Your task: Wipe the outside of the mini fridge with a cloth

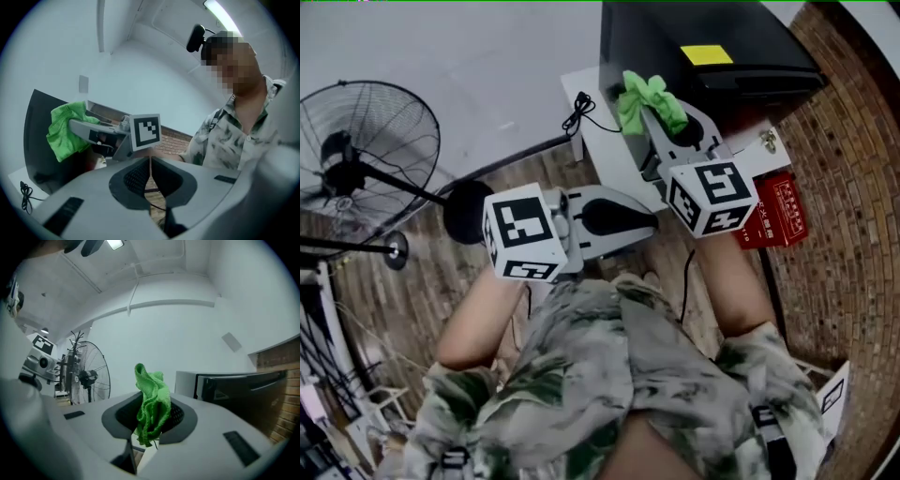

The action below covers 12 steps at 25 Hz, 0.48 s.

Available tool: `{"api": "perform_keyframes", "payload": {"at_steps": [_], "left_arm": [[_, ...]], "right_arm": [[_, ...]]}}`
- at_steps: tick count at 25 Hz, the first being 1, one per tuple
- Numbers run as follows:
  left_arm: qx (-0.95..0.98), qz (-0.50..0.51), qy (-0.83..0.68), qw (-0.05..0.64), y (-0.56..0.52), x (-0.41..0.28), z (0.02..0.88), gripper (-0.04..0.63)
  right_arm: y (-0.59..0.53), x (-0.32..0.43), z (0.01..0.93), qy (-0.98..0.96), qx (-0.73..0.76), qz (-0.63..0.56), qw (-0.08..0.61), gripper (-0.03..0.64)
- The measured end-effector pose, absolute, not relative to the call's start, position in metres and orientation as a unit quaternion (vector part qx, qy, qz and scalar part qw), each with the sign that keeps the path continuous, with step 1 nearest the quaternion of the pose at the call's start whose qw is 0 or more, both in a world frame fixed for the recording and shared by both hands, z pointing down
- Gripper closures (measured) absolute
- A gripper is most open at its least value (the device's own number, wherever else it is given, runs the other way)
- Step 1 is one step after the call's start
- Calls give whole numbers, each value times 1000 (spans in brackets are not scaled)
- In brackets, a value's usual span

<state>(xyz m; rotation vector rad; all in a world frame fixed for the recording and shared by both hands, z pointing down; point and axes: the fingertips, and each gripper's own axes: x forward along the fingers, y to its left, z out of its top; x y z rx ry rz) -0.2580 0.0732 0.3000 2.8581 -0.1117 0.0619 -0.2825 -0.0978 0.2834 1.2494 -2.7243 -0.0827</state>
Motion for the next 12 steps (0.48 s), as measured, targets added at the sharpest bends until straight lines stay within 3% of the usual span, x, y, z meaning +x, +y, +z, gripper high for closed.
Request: {"api": "perform_keyframes", "payload": {"at_steps": [12], "left_arm": [[988,10,31,152,85,-291,304,566]], "right_arm": [[-133,-270,279,-811,581,-49,52,523]]}}
